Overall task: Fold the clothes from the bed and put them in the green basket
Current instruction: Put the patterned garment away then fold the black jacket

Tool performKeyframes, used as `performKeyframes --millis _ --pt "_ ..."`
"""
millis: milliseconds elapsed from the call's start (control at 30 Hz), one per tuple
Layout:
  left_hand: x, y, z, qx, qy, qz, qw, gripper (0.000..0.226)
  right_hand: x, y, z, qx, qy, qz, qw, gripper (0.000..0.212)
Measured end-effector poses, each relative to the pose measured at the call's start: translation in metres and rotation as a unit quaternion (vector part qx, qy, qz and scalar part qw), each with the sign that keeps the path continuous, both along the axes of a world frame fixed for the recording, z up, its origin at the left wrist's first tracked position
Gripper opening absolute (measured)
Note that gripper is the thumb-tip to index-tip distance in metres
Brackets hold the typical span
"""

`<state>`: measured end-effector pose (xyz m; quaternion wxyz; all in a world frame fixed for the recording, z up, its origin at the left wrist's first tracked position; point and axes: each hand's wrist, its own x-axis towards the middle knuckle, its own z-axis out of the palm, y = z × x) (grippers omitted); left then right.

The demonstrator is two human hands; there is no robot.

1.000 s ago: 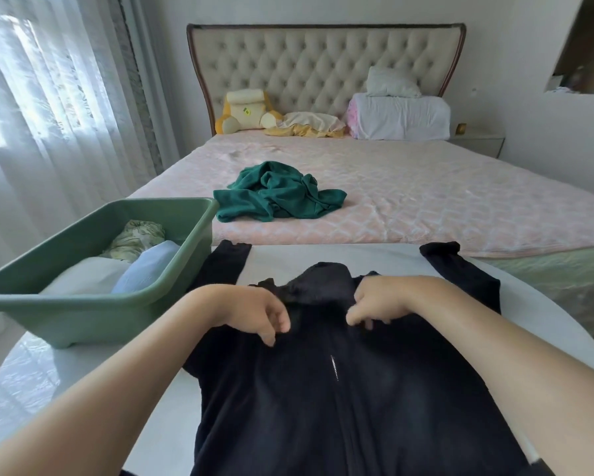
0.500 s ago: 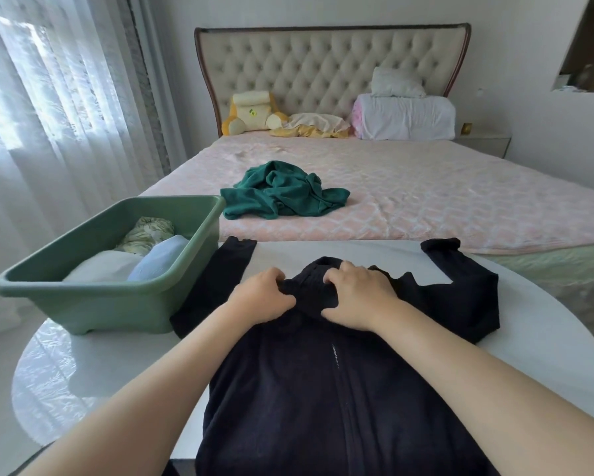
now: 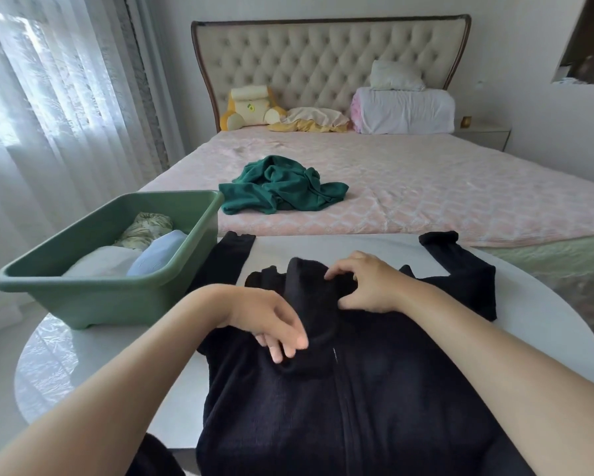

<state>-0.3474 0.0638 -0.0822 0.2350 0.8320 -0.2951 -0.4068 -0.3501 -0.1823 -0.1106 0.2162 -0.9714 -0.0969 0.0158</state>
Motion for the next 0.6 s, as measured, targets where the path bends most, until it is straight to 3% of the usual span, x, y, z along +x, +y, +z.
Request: performKeyframes --millis 67,167,300,333,400,500,600 --pt "0.007 -0.003 -0.007 -0.045 -0.106 0.071 0.991 0.019 -0.004 0.001 -0.003 -0.008 0.001 0.013 1.0 0.043" --pt "0.017 -0.011 -0.016 -0.102 -0.267 0.191 0.939 0.016 -0.006 0.004 -0.007 -0.001 0.001 0.017 1.0 0.032" --pt "0.008 -0.027 -0.033 -0.031 -0.303 0.17 0.937 0.087 -0.006 0.008 -0.011 0.02 -0.032 0.009 0.999 0.018" --pt "0.007 -0.029 -0.037 -0.013 -0.323 0.157 0.933 0.09 -0.006 0.009 -0.01 0.039 -0.047 0.007 0.998 0.018" --pt "0.012 -0.033 -0.041 -0.037 -0.383 0.163 0.908 0.062 -0.006 0.013 -0.006 0.093 -0.08 0.0 0.992 0.015" --pt "0.019 -0.034 -0.032 -0.156 -0.411 0.274 0.855 0.015 -0.007 0.016 0.003 0.178 -0.106 -0.028 0.978 0.01" --pt "0.021 -0.034 -0.016 -0.277 -0.364 0.354 0.816 0.01 -0.009 0.019 0.014 0.258 -0.103 -0.05 0.959 0.015"
